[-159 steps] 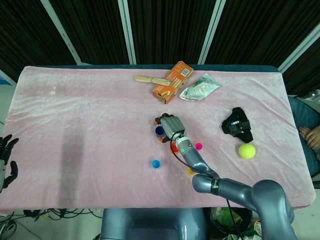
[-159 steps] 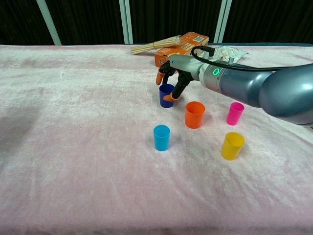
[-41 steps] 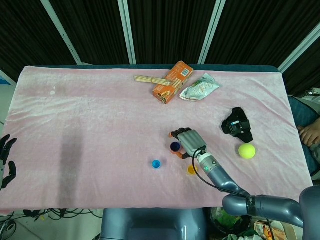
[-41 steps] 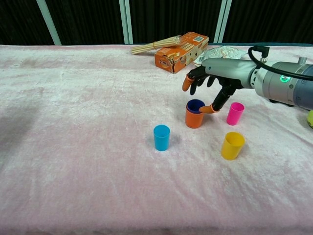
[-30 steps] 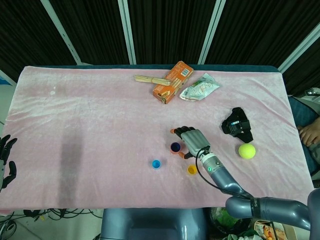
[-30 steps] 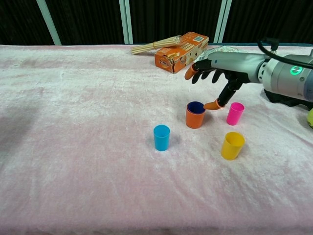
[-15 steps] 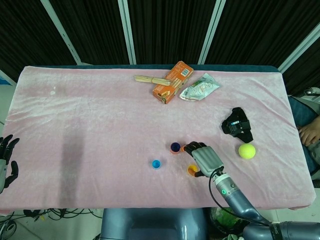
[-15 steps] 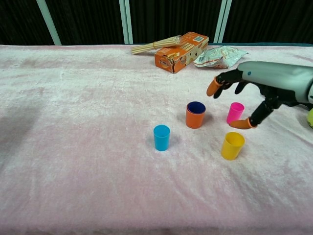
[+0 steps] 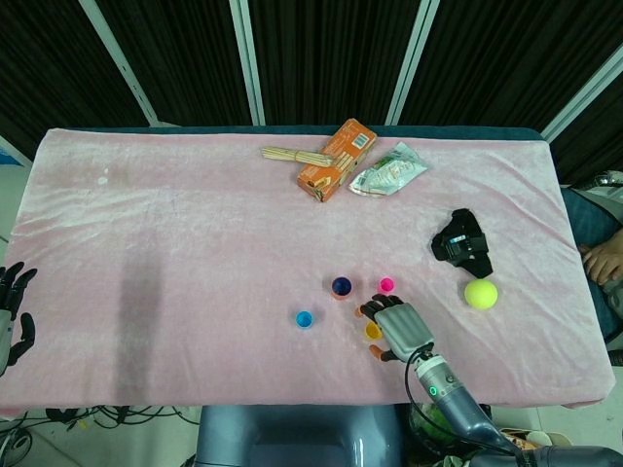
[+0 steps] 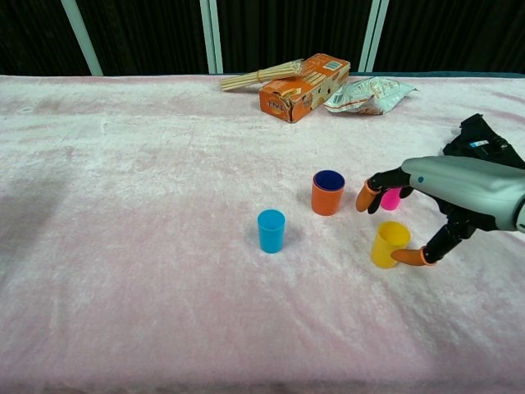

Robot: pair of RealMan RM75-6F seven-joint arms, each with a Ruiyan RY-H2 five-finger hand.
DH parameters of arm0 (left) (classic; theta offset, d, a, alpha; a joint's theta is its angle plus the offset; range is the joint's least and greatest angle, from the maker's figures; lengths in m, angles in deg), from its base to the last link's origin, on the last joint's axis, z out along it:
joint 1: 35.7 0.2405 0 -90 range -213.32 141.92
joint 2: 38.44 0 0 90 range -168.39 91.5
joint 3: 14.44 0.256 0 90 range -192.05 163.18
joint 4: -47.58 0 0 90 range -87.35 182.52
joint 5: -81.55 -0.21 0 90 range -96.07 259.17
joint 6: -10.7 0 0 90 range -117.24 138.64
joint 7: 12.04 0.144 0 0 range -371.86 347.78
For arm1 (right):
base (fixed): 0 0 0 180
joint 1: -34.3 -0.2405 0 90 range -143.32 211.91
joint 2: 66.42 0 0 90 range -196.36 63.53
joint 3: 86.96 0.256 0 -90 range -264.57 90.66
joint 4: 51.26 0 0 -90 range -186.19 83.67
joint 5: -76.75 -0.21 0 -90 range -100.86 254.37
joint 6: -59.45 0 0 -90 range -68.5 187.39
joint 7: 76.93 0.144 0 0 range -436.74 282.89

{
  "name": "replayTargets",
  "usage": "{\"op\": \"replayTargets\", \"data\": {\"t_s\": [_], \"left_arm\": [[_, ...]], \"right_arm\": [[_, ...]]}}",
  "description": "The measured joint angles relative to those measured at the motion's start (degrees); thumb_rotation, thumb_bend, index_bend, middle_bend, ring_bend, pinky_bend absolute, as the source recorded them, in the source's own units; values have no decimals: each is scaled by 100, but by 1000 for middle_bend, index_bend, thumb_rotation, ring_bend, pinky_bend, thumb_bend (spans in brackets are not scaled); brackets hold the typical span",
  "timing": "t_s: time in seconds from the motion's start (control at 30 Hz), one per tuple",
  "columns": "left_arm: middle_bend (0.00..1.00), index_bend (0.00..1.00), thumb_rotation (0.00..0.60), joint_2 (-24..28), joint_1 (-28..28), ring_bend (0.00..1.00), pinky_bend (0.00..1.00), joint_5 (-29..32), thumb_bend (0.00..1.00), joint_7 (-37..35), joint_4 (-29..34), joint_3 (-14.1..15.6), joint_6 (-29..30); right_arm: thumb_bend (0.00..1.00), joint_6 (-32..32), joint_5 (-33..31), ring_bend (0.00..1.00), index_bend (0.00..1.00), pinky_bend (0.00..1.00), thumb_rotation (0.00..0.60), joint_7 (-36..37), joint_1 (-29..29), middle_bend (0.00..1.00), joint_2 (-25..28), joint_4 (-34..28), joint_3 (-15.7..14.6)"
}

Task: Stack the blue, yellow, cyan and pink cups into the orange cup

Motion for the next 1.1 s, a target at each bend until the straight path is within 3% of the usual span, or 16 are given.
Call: {"op": "replayTargets", "data": {"t_s": [0.43,0.73,1.1], "left_arm": [[36,98,600,-3,6,0,0,12,707,44,9,-5,17],[36,98,600,-8,8,0,0,9,707,71,12,-1,24],[36,98,600,-8,7,0,0,3,707,73,25,3,20]], "right_arm": [[196,157,79,188,414,204,600,227,142,380,-140,405,59],[254,134,227,237,483,204,600,291,225,443,-264,648,153],[277,91,354,248,503,204,600,333,214,456,-113,458,382]]}}
